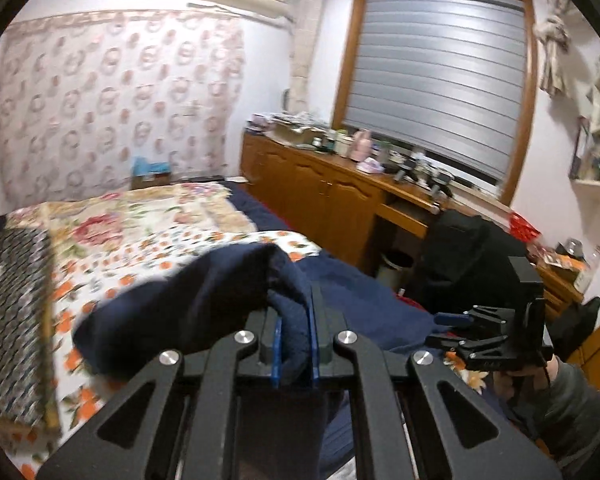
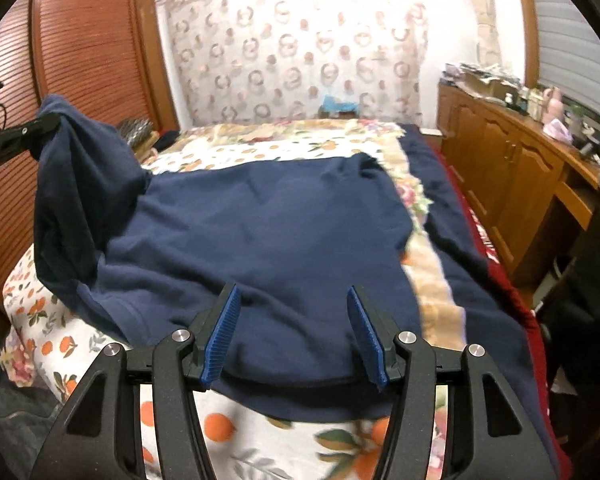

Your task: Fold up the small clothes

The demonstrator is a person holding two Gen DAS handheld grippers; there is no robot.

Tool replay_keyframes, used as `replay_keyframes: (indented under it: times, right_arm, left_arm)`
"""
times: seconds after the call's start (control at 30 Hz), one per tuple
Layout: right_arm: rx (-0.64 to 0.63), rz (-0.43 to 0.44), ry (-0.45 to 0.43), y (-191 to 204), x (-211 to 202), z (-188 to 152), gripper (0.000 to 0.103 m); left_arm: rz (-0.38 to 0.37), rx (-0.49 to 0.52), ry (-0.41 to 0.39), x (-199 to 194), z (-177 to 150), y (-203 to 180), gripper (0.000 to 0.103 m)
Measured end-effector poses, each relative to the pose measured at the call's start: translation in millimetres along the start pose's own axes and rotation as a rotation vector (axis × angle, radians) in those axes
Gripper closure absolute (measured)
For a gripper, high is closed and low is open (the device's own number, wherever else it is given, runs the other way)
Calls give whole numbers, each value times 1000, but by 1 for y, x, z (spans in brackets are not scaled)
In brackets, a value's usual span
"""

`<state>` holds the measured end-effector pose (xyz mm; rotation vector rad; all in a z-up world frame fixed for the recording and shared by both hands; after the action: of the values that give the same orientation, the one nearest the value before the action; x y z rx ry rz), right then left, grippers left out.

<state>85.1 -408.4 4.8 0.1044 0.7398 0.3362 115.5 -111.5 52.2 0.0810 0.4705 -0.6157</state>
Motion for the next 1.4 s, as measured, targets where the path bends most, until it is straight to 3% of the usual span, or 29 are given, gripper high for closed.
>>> replay_keyframes:
  times: [0.3,0.4,0.5,0.53,0.57,0.6,0.73,0.97,1.4]
  right_arm:
    - [38,-17,-25,-20,-16,-3,47]
    - [45,-14,-33,-24,-20,-2,47]
    - [47,-10,-34,-25,-21,-2,47]
    - [45,-10,-33,-24,-21,-2,47]
    - [43,-10,-33,-24,-21,-2,47]
    - [41,-11,-31,-25,-19,-1,47]
    - [43,-12,-34,-23,-19,-1,47]
    - [11,-11,-39,-13,-15,9,47]
    - [-95,31,-36,30,12,48,47]
  left_arm:
    - [-115,114,5,35,55,-63,96]
    - [-113,152,59,51,58,-80,96]
    - [-91,179,105,61,46,-81,88]
    - [-82,184,117,62,42,-81,80]
    - [-77,186,128,61,39,-80,74]
    - [-78,185,133,60,37,-78,60]
    - [-64,157,122,49,32,-64,46]
    - [11,106,111,28,13,-31,45]
    - [143,-4,173,6,-51,27,45]
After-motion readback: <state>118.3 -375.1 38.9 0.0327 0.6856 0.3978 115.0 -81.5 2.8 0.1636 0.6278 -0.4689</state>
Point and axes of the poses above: each gripper's, at about its wrist camera, not at the fingertips, and x roughly the way its jaws point, y to its left, z to its top, the point moved 1 cm from there along x, roughly the way its jaws point, and after that the axes turned 8 degrees about x, right-handed, at the moved point
